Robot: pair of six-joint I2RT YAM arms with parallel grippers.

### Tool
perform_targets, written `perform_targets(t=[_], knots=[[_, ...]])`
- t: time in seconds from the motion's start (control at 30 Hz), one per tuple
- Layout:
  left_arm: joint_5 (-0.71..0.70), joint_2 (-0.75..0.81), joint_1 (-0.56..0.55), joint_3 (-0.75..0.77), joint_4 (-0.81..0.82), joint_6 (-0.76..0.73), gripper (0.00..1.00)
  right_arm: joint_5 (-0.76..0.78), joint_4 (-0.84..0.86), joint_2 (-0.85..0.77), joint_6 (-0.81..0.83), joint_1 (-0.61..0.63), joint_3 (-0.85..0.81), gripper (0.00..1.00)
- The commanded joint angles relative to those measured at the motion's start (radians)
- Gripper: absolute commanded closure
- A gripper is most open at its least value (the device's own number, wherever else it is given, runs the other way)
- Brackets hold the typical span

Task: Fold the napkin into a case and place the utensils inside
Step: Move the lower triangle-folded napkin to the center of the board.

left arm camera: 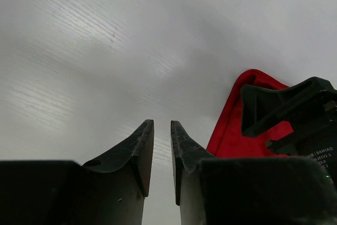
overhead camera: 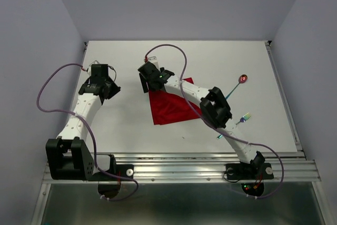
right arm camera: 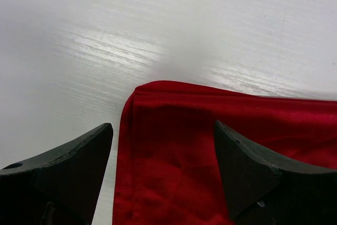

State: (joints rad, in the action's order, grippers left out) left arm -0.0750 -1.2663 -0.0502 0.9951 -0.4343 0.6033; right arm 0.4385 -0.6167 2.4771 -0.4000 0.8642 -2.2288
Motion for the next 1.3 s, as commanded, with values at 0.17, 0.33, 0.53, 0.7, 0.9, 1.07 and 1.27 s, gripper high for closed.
perform_targets(t=[0.17,0.33,0.53,0.7,0.9,1.07,1.27], knots=[[0.021,0.030,0.001,-0.030,0.011,-0.037,0.69,0.062,-0.015,0.086,-0.011,0.030,-0.092,0.18],[0.024,0.030,0.004,-0.033,0.017,-0.039,0.69,0.094,-0.014,0.118,-0.039,0.030,-0.071,0.23],[0.027,0.022,0.004,-0.041,0.020,-0.042,0.69,0.071,0.011,0.121,-0.054,0.030,-0.054,0.69],[0.041,0.015,0.004,-0.046,0.028,-0.046,0.69,-0.036,0.049,0.080,-0.091,0.009,0.009,0.99],[0.130,-0.011,0.004,-0.055,0.058,-0.059,0.62,-0.346,0.335,-0.128,-0.102,-0.069,0.306,0.99],[0.214,-0.041,0.004,-0.075,0.101,-0.059,0.39,-0.535,0.388,-0.236,-0.094,-0.111,0.443,0.99],[0.377,-0.088,-0.013,-0.104,0.200,-0.027,0.07,-0.711,0.455,-0.302,-0.086,-0.129,0.544,0.99]])
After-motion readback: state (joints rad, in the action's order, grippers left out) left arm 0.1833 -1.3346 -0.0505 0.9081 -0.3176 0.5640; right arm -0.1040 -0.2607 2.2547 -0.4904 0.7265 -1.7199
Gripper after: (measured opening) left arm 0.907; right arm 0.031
